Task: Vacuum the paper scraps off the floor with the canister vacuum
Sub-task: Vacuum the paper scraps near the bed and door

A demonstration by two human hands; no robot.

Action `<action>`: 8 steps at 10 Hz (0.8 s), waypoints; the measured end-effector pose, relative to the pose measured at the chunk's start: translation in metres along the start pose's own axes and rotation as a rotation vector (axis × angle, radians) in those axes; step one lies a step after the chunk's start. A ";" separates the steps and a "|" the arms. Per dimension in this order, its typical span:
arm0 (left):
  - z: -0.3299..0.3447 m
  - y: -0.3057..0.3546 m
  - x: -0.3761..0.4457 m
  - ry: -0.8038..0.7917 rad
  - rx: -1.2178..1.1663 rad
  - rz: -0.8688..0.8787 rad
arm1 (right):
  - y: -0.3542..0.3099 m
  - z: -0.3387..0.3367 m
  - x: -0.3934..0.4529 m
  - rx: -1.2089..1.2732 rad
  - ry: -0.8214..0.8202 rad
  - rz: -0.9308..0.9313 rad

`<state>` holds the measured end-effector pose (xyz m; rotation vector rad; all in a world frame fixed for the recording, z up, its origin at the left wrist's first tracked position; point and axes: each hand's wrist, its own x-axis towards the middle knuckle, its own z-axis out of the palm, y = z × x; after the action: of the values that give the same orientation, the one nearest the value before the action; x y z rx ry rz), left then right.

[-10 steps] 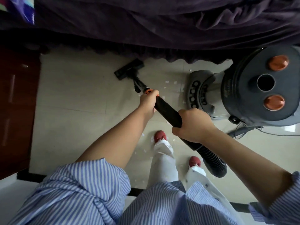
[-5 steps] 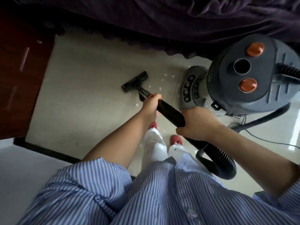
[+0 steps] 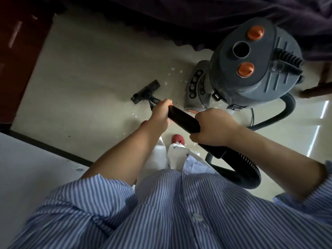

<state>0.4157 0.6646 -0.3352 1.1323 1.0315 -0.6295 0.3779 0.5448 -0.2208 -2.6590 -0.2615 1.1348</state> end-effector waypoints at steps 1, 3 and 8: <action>-0.023 -0.001 -0.005 0.028 -0.069 0.036 | -0.015 0.005 -0.001 -0.077 0.023 -0.102; -0.082 0.014 0.003 0.179 -0.069 0.113 | -0.059 0.014 0.022 -0.134 0.013 -0.254; -0.241 0.011 0.058 0.409 -0.370 0.005 | -0.157 0.071 0.090 0.093 -0.207 -0.187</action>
<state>0.3676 0.8989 -0.4005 0.9513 1.4264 -0.1868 0.3770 0.7281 -0.2849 -2.3810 -0.4720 1.3256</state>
